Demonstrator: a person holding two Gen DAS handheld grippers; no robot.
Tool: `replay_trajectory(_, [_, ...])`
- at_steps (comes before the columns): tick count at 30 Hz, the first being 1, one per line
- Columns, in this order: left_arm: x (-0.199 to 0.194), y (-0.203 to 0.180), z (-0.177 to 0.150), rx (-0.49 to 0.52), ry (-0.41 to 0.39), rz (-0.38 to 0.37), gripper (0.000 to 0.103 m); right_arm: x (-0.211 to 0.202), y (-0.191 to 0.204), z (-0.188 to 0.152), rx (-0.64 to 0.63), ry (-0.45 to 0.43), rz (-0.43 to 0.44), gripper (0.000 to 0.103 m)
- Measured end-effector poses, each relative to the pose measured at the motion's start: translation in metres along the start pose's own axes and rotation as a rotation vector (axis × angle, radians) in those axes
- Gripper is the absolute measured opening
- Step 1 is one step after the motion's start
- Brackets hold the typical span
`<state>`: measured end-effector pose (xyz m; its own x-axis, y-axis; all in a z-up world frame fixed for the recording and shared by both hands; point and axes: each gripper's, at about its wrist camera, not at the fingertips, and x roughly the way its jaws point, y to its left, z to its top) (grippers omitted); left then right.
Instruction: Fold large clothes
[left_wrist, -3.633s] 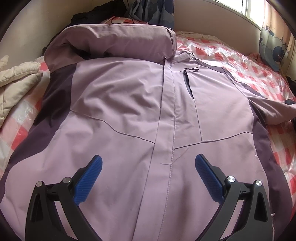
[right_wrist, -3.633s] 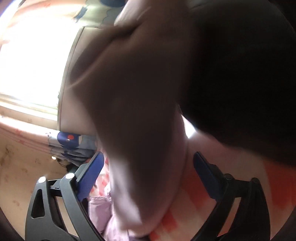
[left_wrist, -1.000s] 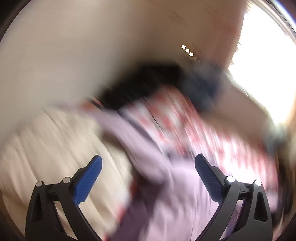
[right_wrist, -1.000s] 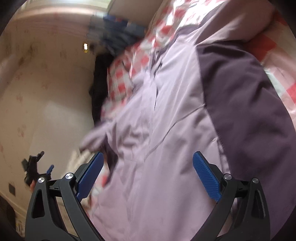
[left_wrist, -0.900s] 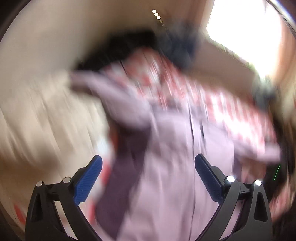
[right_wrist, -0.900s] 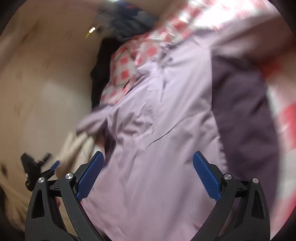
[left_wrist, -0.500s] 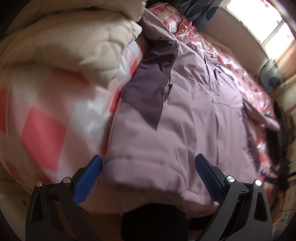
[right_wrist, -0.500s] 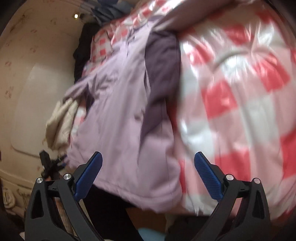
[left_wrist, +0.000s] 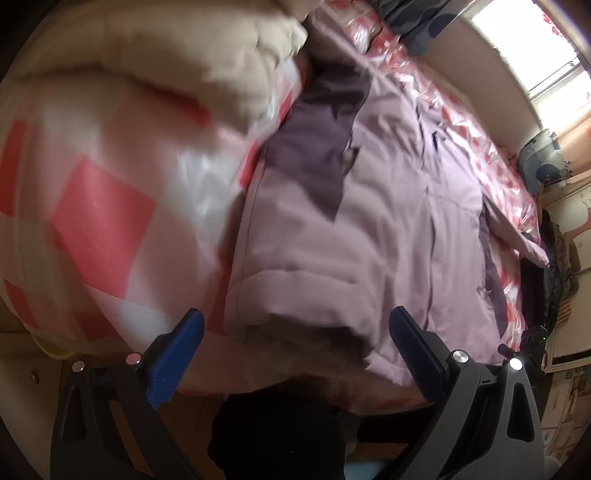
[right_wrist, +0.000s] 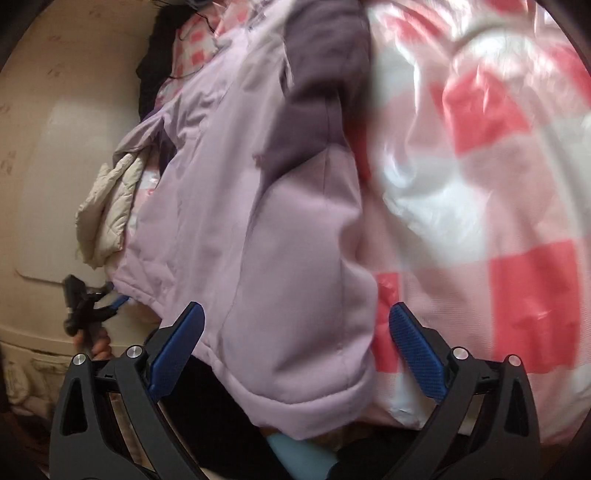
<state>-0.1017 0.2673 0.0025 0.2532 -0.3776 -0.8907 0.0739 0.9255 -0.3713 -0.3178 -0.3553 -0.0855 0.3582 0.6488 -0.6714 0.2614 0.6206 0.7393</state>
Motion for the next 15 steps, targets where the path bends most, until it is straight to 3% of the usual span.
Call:
replay_trajectory(2, [0.01, -0.002, -0.001, 0.009, 0.02, -0.012, 0.096, 0.003, 0.006, -0.001, -0.014, 0.014, 0.063, 0.097])
replay_trajectory(4, [0.015, -0.005, -0.003, 0.027, 0.017, -0.009, 0.093, 0.008, 0.012, -0.001, -0.035, 0.036, 0.0, 0.097])
replay_trajectory(5, [0.017, -0.007, -0.004, 0.031, 0.002, -0.008, 0.082, 0.012, 0.016, 0.001, -0.048, 0.047, -0.016, 0.097])
replay_trajectory(6, [0.02, -0.006, -0.004, 0.021, -0.005, -0.016, 0.058, 0.013, 0.018, 0.001, -0.06, 0.039, -0.014, 0.085])
replay_trajectory(7, [0.022, -0.003, -0.003, 0.001, -0.005, -0.041, 0.043, 0.01, 0.02, 0.002, -0.063, 0.014, 0.015, 0.072])
replay_trajectory(8, [0.023, -0.001, -0.003, -0.013, -0.004, -0.073, 0.02, 0.007, 0.019, 0.003, -0.056, -0.004, 0.044, 0.042])
replay_trajectory(9, [0.023, -0.001, -0.002, -0.025, -0.013, -0.098, 0.012, 0.004, 0.019, 0.003, -0.047, -0.026, 0.082, 0.037])
replay_trajectory(11, [0.02, -0.007, 0.0, -0.025, -0.031, -0.123, 0.009, 0.0, 0.025, 0.005, -0.068, -0.079, 0.133, 0.032])
replay_trajectory(15, [-0.017, -0.033, 0.008, -0.025, -0.082, -0.274, 0.007, -0.029, 0.046, 0.015, -0.093, -0.184, 0.254, 0.028])
